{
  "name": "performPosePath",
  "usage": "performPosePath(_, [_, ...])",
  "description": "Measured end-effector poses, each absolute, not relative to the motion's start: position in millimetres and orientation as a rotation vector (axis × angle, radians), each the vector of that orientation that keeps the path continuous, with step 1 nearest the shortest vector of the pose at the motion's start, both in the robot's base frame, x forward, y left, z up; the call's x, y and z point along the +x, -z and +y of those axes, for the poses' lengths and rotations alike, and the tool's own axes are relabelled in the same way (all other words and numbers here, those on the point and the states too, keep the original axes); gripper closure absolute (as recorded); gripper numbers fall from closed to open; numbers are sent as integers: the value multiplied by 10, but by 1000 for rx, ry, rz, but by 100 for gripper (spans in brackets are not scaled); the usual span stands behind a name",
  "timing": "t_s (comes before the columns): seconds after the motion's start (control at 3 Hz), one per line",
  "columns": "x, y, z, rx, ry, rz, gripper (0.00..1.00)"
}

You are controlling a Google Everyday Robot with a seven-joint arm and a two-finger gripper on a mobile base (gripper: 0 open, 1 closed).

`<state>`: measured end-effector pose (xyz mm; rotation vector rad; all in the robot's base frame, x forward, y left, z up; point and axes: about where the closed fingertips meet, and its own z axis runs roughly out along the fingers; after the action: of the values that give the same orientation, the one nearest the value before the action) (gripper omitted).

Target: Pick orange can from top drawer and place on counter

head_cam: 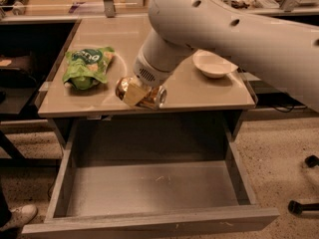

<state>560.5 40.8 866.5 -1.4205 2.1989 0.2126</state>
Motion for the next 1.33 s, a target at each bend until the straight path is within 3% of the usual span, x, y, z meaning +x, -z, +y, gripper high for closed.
performPosePath(1.33, [7148,-8269,387,-1341,-167,2224,100])
